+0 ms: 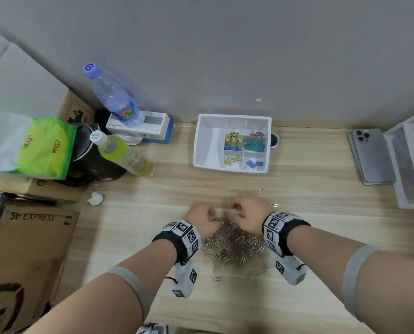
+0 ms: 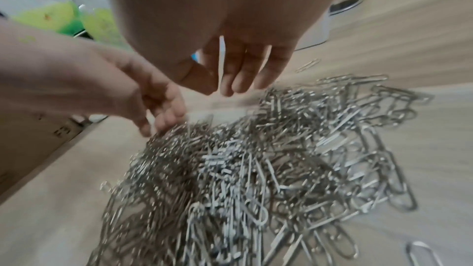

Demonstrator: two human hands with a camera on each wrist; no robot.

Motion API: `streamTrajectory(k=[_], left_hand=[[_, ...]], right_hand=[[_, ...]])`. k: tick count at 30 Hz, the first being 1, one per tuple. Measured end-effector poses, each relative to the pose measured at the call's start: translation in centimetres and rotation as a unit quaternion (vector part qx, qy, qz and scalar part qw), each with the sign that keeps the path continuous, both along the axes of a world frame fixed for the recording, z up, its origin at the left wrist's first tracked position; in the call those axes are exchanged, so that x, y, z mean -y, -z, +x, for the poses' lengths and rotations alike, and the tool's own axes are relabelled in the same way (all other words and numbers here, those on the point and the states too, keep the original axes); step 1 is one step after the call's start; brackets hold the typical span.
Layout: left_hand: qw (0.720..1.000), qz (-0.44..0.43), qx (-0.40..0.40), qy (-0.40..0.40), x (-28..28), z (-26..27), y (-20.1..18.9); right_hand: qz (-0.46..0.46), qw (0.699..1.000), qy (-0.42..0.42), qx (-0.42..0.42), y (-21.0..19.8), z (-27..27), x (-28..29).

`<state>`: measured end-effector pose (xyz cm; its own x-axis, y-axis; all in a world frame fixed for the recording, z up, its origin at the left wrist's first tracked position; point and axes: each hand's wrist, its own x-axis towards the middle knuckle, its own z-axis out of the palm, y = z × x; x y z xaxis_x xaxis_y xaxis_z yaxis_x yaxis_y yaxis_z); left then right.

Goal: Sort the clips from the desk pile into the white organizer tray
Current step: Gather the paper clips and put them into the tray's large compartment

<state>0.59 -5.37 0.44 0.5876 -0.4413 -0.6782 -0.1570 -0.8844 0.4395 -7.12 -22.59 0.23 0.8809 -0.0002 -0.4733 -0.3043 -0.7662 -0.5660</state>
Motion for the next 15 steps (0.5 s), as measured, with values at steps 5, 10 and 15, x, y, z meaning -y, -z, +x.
streamTrajectory(k=[5,10,15], left_hand=[[0.992,0.077,0.079,-0.062,-2.6,0.7,-0.4],[0.989,0.113,0.092,-0.039,-4.8,-1.0,-0.2],[0.996,0.040,0.073,0.027,-4.8,-3.4,0.5]], right_hand=[[-0.104,0.986,0.125,-0.023,0.3,-0.1,2.8],[-0.110,0.991,0.065,-0.041,0.9,-0.5,2.6],[-0.080,0.996,-0.008,-0.030,1.5,-1.8,-0.4]])
